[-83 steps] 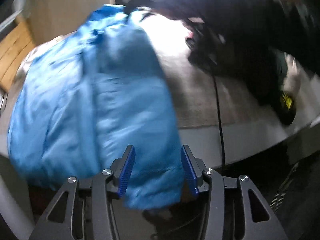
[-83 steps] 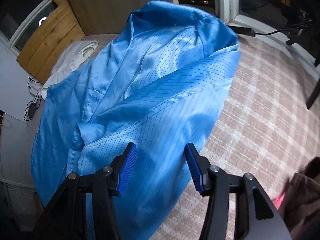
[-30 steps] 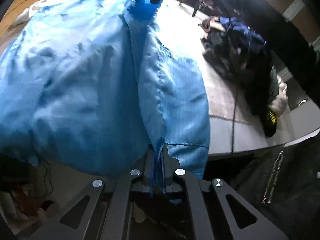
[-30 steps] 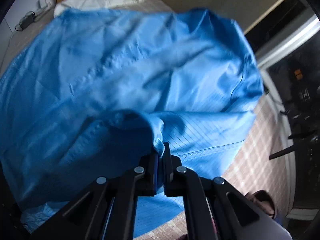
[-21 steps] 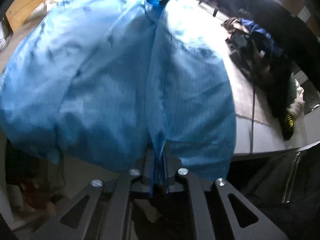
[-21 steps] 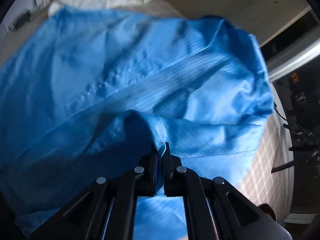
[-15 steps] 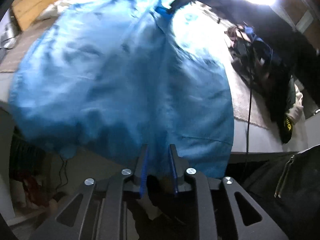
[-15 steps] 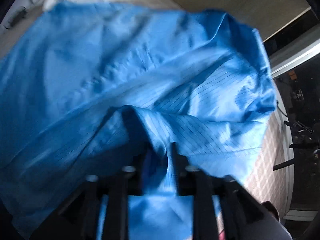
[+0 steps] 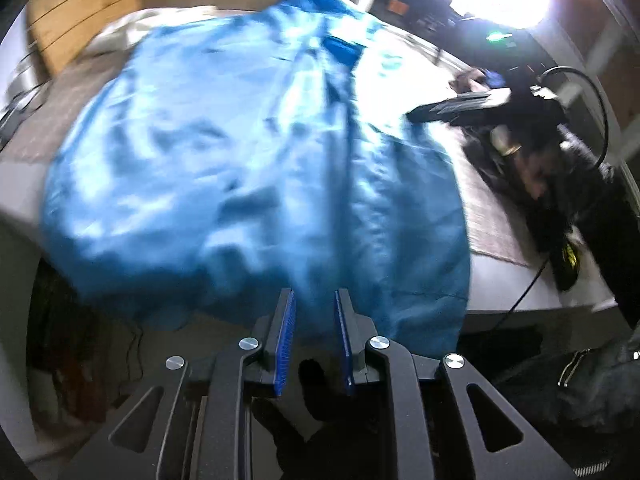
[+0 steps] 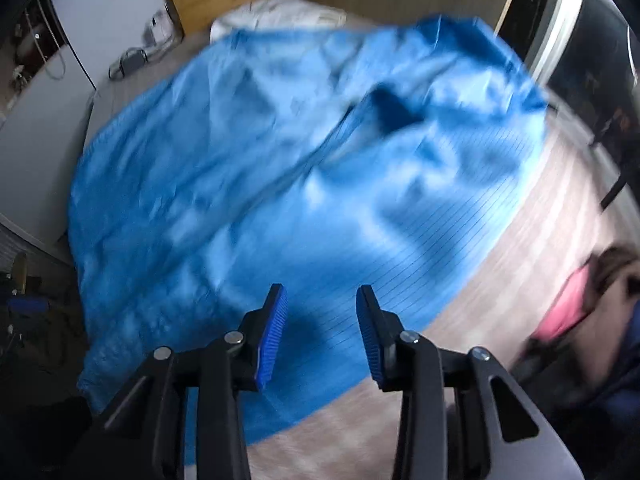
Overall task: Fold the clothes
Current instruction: 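Lay the coat down on the rug and open both grippers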
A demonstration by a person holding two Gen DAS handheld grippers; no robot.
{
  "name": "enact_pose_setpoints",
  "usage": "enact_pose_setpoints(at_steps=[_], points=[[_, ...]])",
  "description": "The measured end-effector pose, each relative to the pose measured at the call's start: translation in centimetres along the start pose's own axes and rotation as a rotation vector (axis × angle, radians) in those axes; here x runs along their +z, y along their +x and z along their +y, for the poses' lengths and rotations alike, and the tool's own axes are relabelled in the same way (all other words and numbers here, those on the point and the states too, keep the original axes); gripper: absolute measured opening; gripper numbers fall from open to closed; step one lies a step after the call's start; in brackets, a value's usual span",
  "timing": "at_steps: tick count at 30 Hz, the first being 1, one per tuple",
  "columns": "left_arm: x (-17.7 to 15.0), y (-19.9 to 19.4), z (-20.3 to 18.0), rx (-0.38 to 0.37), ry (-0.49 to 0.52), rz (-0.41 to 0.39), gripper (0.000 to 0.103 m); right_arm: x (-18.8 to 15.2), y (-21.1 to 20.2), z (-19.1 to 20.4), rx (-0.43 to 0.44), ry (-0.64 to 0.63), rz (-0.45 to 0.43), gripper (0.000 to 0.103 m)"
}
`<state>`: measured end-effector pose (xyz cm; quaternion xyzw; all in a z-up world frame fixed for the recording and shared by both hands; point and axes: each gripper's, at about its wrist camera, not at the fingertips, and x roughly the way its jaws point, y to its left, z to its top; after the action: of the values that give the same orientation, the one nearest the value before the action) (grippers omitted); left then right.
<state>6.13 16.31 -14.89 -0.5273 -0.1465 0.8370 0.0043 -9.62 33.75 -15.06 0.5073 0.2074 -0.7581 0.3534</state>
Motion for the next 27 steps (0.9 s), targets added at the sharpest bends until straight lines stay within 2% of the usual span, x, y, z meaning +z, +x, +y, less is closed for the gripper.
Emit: enact_pose_setpoints(at_steps=[3, 4, 5, 8, 10, 12, 14, 17, 20, 22, 23, 25, 27], points=[[0.9, 1.1, -1.8, -0.015, 0.061, 0.016, 0.018, -2.0, 2.0, 2.1, 0.035, -0.001, 0.05, 0.037], [1.1, 1.2, -2.1, -0.014, 0.073, 0.018, 0.018, -2.3, 1.5, 2.7, 0.059, -0.04, 0.063, 0.036], [1.3, 1.2, -2.4, -0.013, 0.085, 0.019, 0.018, -2.5, 1.1, 3.2, 0.083, -0.072, 0.073, 0.029], [1.6, 1.0, -2.5, -0.004, 0.088, 0.015, 0.018, -1.7, -1.1, 1.1, 0.083, -0.017, 0.025, 0.028], [1.7, 0.5, -1.6, 0.011, 0.067, 0.009, 0.02, -0.7, -1.9, -1.1, 0.058, 0.058, -0.018, 0.029], [1.6, -0.3, -0.3, 0.033, 0.04, -0.004, 0.02, 0.3, -1.9, -2.4, 0.076, 0.095, -0.04, 0.029], [1.2, -1.5, 1.8, 0.059, -0.002, -0.018, 0.02, 1.0, -1.0, -2.3, 0.079, 0.104, -0.036, 0.029], [0.7, -3.7, 5.5, 0.111, -0.065, -0.046, 0.02, 1.5, 1.2, -0.7, 0.106, 0.093, 0.02, 0.029], [-0.2, -5.7, 10.5, 0.178, -0.124, -0.062, 0.021, 2.1, 2.1, 0.9, 0.137, 0.092, 0.061, 0.029], [-0.9, -6.6, 13.9, 0.194, -0.155, -0.07, 0.025, 3.1, -0.1, 1.6, 0.156, 0.109, 0.013, 0.029], [-1.2, -6.6, 15.5, 0.195, -0.162, -0.064, 0.029, 3.9, -1.5, 1.9, 0.168, 0.121, -0.017, 0.033], [-1.9, -6.1, 18.7, 0.199, -0.166, -0.04, 0.03, 5.5, -3.9, 2.7, 0.163, 0.133, -0.067, 0.042], [-2.2, -4.8, 21.0, 0.157, -0.161, -0.021, 0.03, 7.6, -5.8, 4.2, 0.123, 0.114, -0.104, 0.049]])
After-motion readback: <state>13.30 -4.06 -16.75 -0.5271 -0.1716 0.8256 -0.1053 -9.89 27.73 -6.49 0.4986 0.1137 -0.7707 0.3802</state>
